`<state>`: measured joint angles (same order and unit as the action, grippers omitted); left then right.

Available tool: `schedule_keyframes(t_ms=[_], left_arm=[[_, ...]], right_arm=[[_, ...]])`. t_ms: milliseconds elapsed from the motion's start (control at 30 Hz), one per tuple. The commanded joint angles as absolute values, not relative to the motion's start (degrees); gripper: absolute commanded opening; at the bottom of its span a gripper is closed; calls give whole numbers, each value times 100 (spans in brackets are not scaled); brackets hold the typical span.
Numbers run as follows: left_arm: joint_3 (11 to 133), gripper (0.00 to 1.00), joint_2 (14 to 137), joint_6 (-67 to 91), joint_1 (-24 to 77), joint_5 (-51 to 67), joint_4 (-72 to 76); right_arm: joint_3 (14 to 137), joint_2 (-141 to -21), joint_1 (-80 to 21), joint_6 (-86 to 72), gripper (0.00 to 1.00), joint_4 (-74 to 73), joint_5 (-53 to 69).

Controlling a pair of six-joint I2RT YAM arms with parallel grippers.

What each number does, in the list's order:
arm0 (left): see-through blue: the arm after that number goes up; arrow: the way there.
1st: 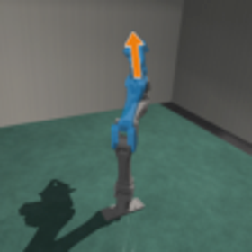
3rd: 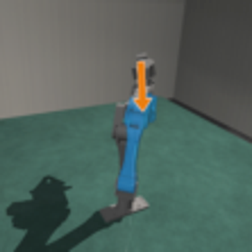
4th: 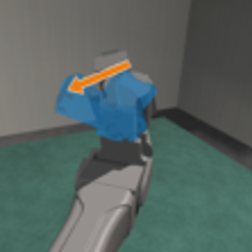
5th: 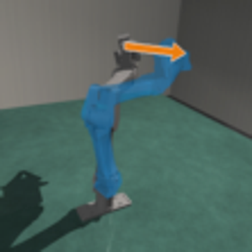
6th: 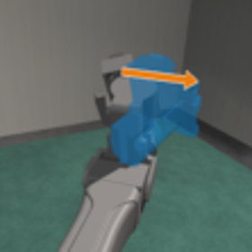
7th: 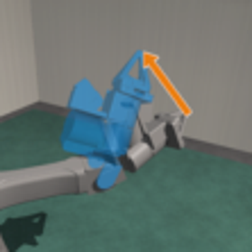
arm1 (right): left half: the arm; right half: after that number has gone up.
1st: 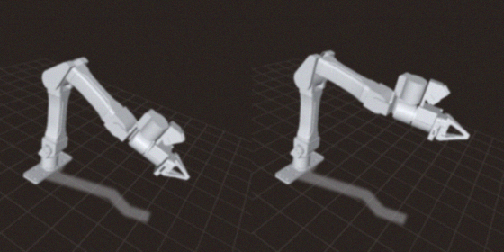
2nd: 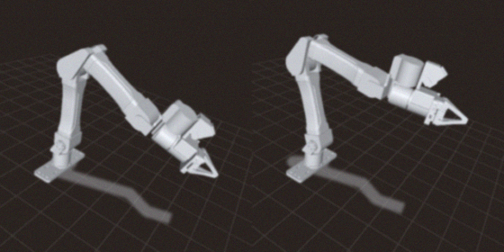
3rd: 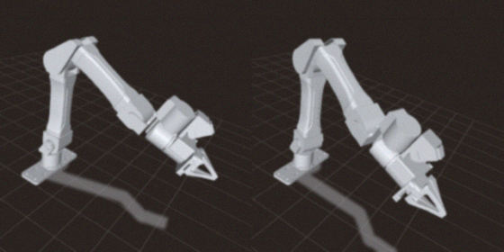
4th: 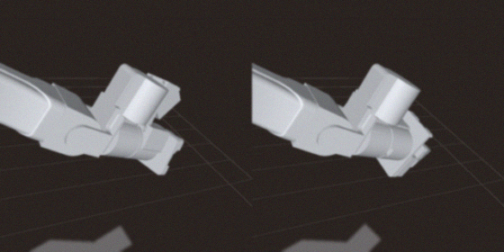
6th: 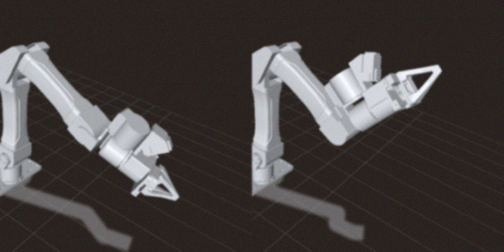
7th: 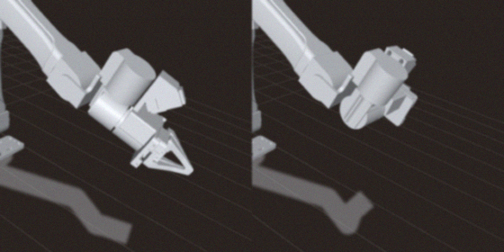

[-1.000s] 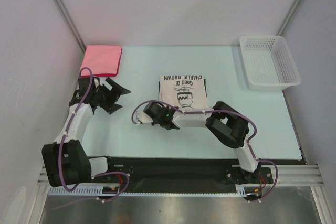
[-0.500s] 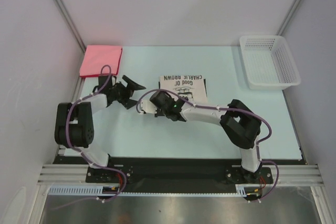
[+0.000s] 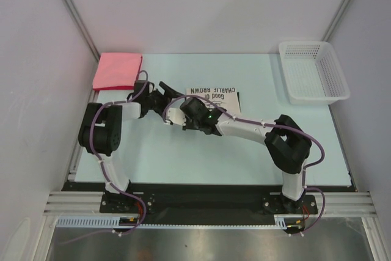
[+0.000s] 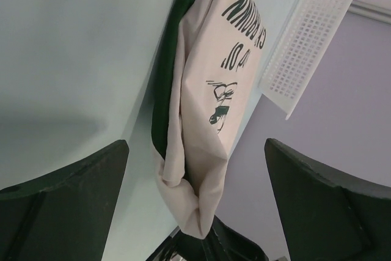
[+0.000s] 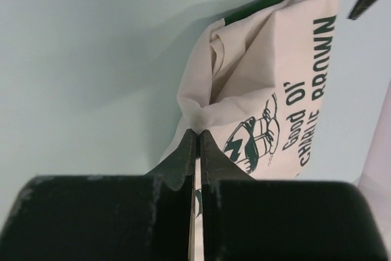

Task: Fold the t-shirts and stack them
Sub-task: Fold the tshirt, then neatly place the folded tshirt to the corner

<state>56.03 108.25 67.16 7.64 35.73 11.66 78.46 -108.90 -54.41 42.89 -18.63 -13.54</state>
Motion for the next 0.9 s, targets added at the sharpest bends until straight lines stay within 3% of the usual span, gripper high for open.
schedule_keyframes(t_ms=[0, 500, 867], left_arm=[[5958, 100, 10784, 6742, 923, 3332, 882], [6802, 98, 11601, 6961, 1353, 2822, 378], [7321, 80, 12208, 7137, 1424, 2575, 202]], right_arm=[[8174, -10354, -5335, 4201, 0, -1811, -1231], [8191, -10029, -5159, 4280, 0, -1723, -1002], [8121, -9879, -5036, 4280, 0, -1679, -932]])
